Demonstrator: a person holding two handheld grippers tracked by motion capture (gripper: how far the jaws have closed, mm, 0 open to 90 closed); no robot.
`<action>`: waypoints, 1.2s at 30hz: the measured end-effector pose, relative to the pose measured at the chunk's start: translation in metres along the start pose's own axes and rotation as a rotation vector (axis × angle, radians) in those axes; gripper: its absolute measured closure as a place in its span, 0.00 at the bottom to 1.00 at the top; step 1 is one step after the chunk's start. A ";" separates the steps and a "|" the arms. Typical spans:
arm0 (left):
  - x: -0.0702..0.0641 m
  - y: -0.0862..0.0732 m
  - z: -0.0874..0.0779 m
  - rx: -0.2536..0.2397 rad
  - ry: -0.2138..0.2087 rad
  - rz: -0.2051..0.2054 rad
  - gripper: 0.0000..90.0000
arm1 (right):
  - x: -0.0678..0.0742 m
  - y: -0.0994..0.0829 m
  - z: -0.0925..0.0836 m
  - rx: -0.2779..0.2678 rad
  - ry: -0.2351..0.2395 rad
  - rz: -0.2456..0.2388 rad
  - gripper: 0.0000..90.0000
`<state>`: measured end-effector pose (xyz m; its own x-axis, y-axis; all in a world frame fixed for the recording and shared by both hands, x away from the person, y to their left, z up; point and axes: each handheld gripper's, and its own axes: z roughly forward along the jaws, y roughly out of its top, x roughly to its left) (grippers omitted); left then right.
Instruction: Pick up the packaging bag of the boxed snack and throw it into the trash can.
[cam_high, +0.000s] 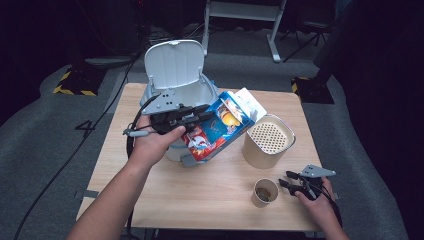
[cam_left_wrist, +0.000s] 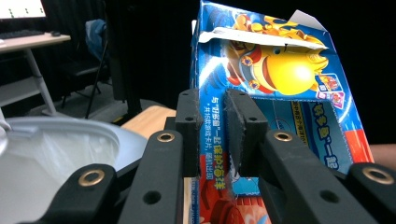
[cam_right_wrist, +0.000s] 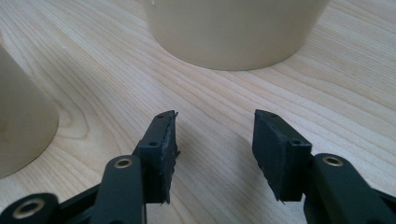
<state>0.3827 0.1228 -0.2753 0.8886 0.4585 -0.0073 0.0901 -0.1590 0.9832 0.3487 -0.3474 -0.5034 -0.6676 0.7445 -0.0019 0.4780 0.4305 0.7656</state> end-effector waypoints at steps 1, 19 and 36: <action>0.001 0.003 0.000 -0.004 0.001 0.001 0.84 | 0.000 0.000 0.000 0.000 0.000 0.000 0.56; 0.027 0.031 -0.012 -0.092 0.095 -0.005 0.84 | 0.001 0.000 0.000 0.000 -0.005 0.003 0.56; 0.059 0.045 -0.021 -0.159 0.274 -0.016 0.84 | 0.001 0.000 0.000 0.000 -0.005 0.003 0.56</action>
<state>0.4298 0.1614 -0.2274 0.7314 0.6820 0.0053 0.0123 -0.0209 0.9997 0.3482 -0.3470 -0.5034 -0.6634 0.7483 -0.0026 0.4800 0.4282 0.7657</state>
